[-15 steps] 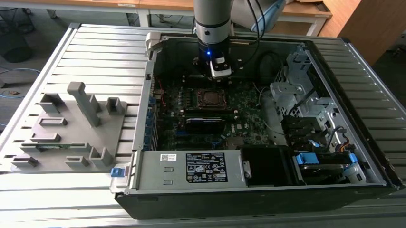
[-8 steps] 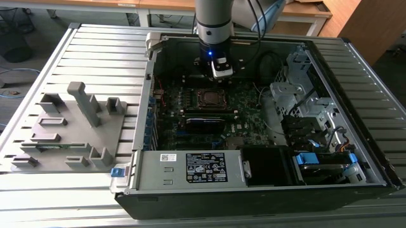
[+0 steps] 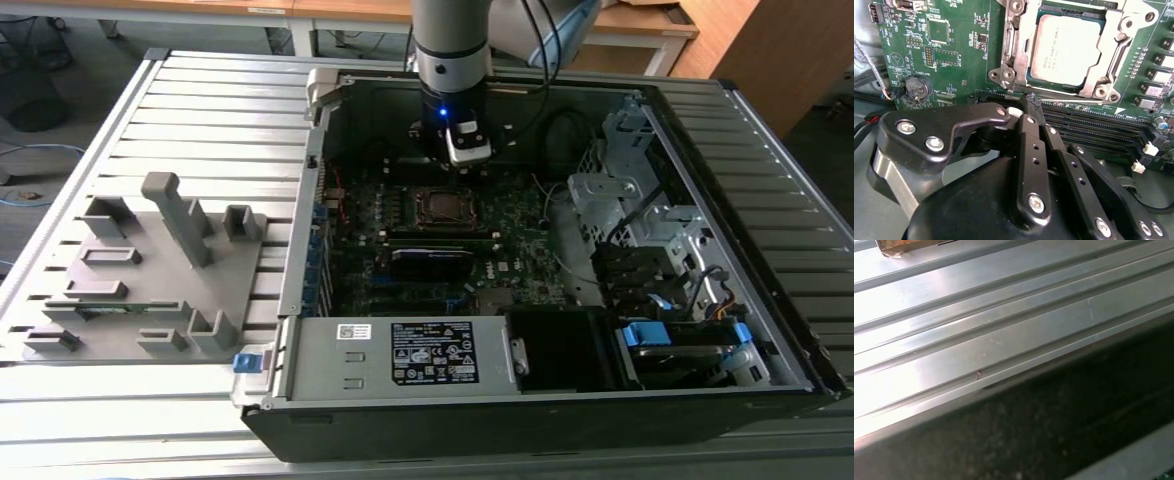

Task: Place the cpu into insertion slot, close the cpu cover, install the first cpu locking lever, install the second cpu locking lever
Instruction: 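Install the first cpu locking lever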

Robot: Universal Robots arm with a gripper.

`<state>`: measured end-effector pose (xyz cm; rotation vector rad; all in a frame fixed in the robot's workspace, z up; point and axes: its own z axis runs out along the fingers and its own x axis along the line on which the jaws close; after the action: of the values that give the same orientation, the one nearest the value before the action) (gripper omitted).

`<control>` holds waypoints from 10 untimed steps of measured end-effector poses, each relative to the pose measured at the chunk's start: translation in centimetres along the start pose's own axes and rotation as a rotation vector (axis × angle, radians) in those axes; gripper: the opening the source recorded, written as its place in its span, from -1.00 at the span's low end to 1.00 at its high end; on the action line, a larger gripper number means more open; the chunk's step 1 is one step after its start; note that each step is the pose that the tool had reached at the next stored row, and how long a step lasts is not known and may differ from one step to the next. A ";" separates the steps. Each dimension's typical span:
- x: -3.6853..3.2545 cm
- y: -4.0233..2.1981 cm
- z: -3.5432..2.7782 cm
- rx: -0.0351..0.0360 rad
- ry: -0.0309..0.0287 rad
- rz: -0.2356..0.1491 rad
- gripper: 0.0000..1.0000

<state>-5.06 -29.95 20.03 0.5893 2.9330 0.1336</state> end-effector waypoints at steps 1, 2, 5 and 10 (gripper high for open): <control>0.02 0.06 0.00 0.0001 -0.0001 0.000 -0.79; 0.06 0.13 0.01 0.0003 -0.0002 0.000 -0.79; 0.15 0.30 0.02 0.0004 -0.0003 0.000 -0.79; 0.27 0.30 0.00 -0.0001 -0.0012 0.000 -0.79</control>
<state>-5.18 -29.57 20.03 0.5890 2.9318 0.1333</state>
